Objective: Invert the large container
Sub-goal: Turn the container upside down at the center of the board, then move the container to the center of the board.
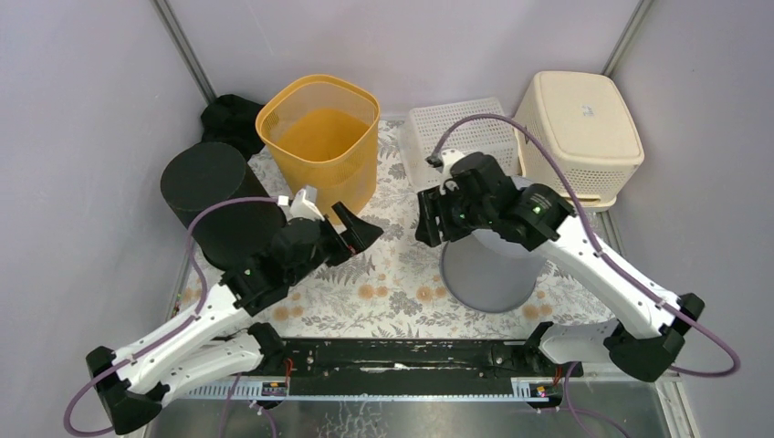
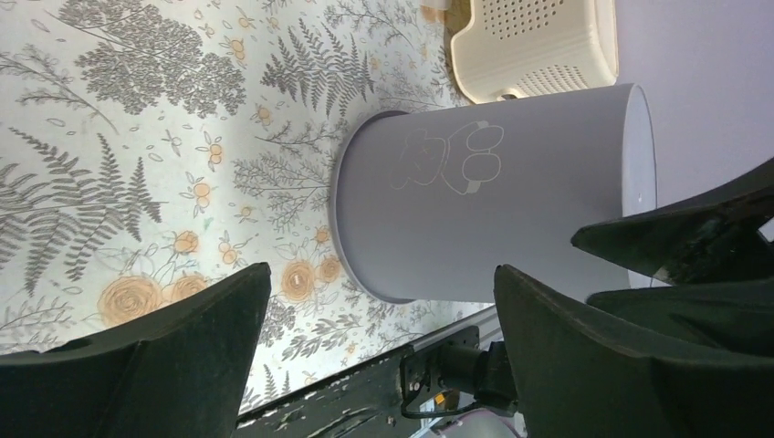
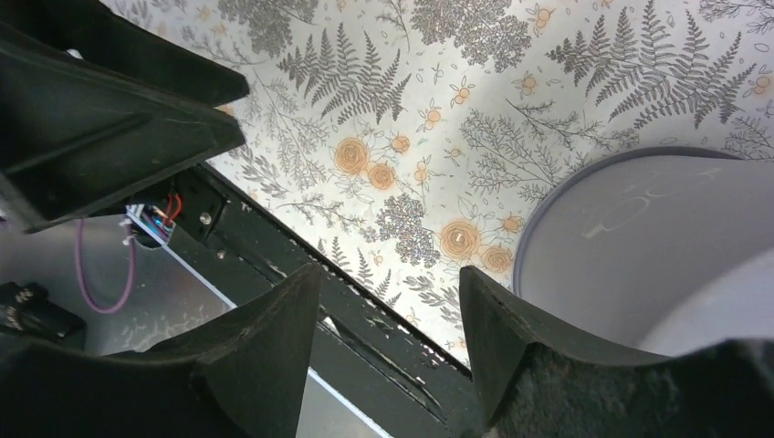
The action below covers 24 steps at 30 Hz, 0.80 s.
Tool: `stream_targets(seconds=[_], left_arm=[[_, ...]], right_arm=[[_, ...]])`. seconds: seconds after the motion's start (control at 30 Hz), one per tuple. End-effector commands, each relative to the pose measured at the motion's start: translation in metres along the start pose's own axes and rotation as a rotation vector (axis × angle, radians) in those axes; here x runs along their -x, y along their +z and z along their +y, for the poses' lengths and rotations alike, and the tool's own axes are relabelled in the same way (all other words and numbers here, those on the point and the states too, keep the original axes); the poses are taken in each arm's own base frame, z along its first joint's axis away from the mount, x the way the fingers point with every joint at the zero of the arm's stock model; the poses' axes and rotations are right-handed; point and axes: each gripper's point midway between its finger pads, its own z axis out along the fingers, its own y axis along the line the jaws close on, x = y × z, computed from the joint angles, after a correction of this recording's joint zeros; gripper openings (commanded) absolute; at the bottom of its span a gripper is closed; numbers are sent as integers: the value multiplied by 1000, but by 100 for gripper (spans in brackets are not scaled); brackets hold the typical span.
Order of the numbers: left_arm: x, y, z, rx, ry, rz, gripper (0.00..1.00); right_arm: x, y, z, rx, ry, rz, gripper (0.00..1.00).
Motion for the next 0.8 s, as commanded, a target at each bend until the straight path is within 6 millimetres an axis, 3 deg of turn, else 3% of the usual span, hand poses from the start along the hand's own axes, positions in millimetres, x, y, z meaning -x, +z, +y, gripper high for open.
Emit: stream_targets(seconds=[0.0,0.2,0.4,0.53,0.77], left_arm=[[13,-21,6,39,50,-53,100],[25,-44,16,46,27,-119,100],[27,-43,18,54,33,-130,100],[26,-38,15,58,41,-120,100],[24,-38,15,45,36,-117,100]], right_arm=[[-5,14,-4,-60,-26,-4,64],[-52,49,-27,-135,-8,111,64],[-84,80,-34,-162,9,179,63],[-102,95,-62,-295,6,212,63],[-121,102,-105,-485,-32,269,65]])
